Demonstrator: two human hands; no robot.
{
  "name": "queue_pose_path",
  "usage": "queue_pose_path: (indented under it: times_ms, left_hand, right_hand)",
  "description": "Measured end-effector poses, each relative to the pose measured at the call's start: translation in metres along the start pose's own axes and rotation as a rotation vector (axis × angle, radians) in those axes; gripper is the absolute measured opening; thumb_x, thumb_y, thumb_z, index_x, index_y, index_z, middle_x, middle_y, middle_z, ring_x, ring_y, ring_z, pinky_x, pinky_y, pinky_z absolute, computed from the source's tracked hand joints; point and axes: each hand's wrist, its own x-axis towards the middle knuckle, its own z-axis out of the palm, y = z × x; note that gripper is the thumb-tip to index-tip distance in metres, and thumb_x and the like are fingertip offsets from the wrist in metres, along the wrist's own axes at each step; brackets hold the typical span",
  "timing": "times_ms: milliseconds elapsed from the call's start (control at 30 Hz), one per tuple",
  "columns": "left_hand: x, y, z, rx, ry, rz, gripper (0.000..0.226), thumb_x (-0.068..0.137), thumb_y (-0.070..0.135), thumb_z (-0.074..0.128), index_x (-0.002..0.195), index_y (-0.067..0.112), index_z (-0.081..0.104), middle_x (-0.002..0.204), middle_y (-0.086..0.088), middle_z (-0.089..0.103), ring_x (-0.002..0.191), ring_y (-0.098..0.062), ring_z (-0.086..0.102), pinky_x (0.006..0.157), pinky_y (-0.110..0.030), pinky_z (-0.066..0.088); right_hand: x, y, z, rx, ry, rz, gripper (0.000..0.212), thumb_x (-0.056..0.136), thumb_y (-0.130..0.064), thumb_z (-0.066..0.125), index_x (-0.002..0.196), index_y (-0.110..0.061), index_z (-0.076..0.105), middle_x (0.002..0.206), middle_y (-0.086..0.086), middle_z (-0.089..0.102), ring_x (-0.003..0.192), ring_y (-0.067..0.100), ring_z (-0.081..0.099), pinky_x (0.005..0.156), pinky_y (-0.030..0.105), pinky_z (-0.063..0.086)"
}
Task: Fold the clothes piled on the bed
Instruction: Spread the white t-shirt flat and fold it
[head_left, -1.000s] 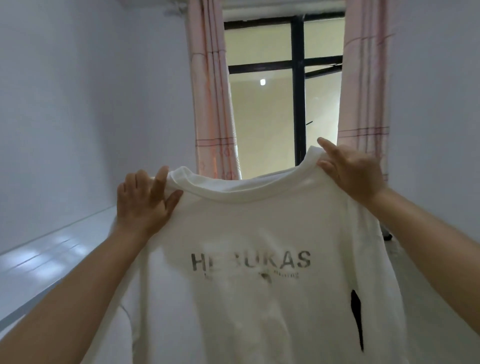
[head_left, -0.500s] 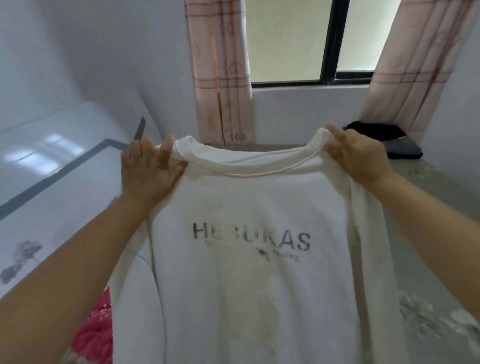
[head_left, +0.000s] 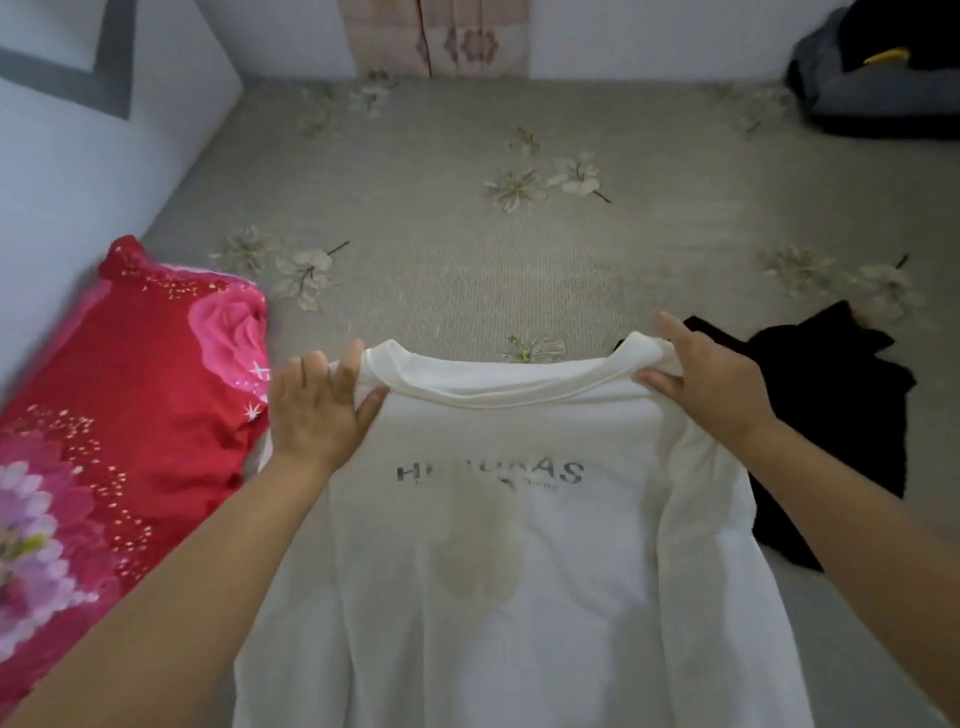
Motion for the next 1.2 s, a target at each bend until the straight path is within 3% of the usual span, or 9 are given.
queue_pose_path:
  times_ms: [133,300,433,567,767,867,967,1067,1200]
  left_hand:
    - [0.056,-0.008,0.035,0.003,0.058,0.041,0.061,0.094,0.056,0.012,0.113,0.005,0.041,0.071,-0.024,0.051,0.058,-0.034,0.052,0.053,-0.035,0.043]
    - [0.141,-0.021,0.067,-0.002,0.093,0.049,0.061,0.089,0.059,0.021,0.117,0.007,0.036,0.079,-0.032,0.051,0.068,-0.043,0.053,0.064,-0.047,0.043]
    - [0.194,-0.008,0.110,-0.047,-0.102,-0.041,0.069,0.086,0.053,0.045,0.143,0.022,0.021,0.130,-0.033,0.033,0.118,-0.045,0.033,0.097,-0.048,0.022]
    - [0.152,0.046,0.164,-0.135,-0.353,-0.008,0.066,0.094,0.044,0.037,0.147,0.015,0.011,0.154,-0.017,-0.002,0.141,-0.032,-0.007,0.112,-0.042,0.002]
    - [0.041,0.111,0.199,-0.346,-0.545,0.035,0.072,0.086,0.051,0.024,0.124,-0.002,0.053,0.132,-0.029,0.046,0.124,-0.046,0.042,0.099,-0.058,0.032]
    - [0.026,0.120,0.205,-0.370,-0.585,0.016,0.085,0.079,0.060,0.011,0.140,0.005,0.033,0.148,-0.023,0.024,0.138,-0.038,0.019,0.112,-0.047,0.011]
    - [0.024,0.124,0.210,-0.398,-0.586,0.031,0.084,0.079,0.060,0.010,0.142,0.008,0.031,0.148,-0.023,0.023,0.138,-0.039,0.019,0.110,-0.052,0.011]
    - [0.030,0.136,0.209,-0.399,-0.532,0.134,0.071,0.089,0.054,0.023,0.128,0.001,0.050,0.130,-0.032,0.046,0.119,-0.050,0.045,0.092,-0.063,0.034]
    - [0.041,0.166,0.209,-0.392,-0.469,0.222,0.066,0.082,0.048,0.032,0.128,0.005,0.052,0.133,-0.028,0.046,0.122,-0.047,0.043,0.092,-0.063,0.034]
  right_hand:
    - [0.045,0.013,0.010,0.023,-0.096,0.182,0.070,0.080,-0.038,0.065,0.138,-0.009,0.038,0.112,0.021,0.060,0.092,0.037,0.060,0.067,0.038,0.044]
    - [0.115,0.036,0.025,-0.025,0.155,0.124,0.076,0.070,-0.046,0.066,0.128,0.000,0.048,0.095,0.030,0.062,0.070,0.043,0.063,0.057,0.044,0.051]
    - [0.160,0.047,0.070,-0.089,-0.084,0.354,0.083,0.082,-0.042,0.062,0.146,-0.015,0.018,0.139,0.023,0.033,0.124,0.036,0.035,0.097,0.044,0.031]
    - [0.112,0.027,0.137,-0.170,-0.425,0.418,0.067,0.090,-0.040,0.051,0.144,-0.016,0.021,0.153,0.013,0.009,0.139,0.031,0.010,0.109,0.046,0.016]
    - [-0.012,0.008,0.176,-0.173,-0.289,0.598,0.062,0.078,-0.040,0.048,0.122,0.003,0.046,0.124,0.031,0.051,0.108,0.046,0.053,0.083,0.056,0.044]
    - [-0.029,0.013,0.168,-0.158,-0.245,0.601,0.037,0.077,-0.028,0.057,0.090,0.006,0.061,0.094,0.025,0.063,0.079,0.041,0.062,0.063,0.043,0.048]
    - [-0.022,0.035,0.149,-0.128,-0.184,0.556,0.039,0.086,-0.027,0.049,0.063,0.003,0.055,0.060,0.018,0.055,0.050,0.031,0.054,0.046,0.027,0.032]
    - [-0.013,0.077,0.127,-0.008,-0.217,0.699,0.047,0.095,-0.036,0.044,0.059,-0.006,0.036,0.055,0.006,0.040,0.052,0.023,0.040,0.049,0.031,0.022]
    - [-0.005,0.135,0.103,-0.045,-0.272,0.736,0.055,0.087,-0.047,0.051,0.054,-0.011,0.027,0.053,0.004,0.034,0.055,0.024,0.040,0.050,0.032,0.026]
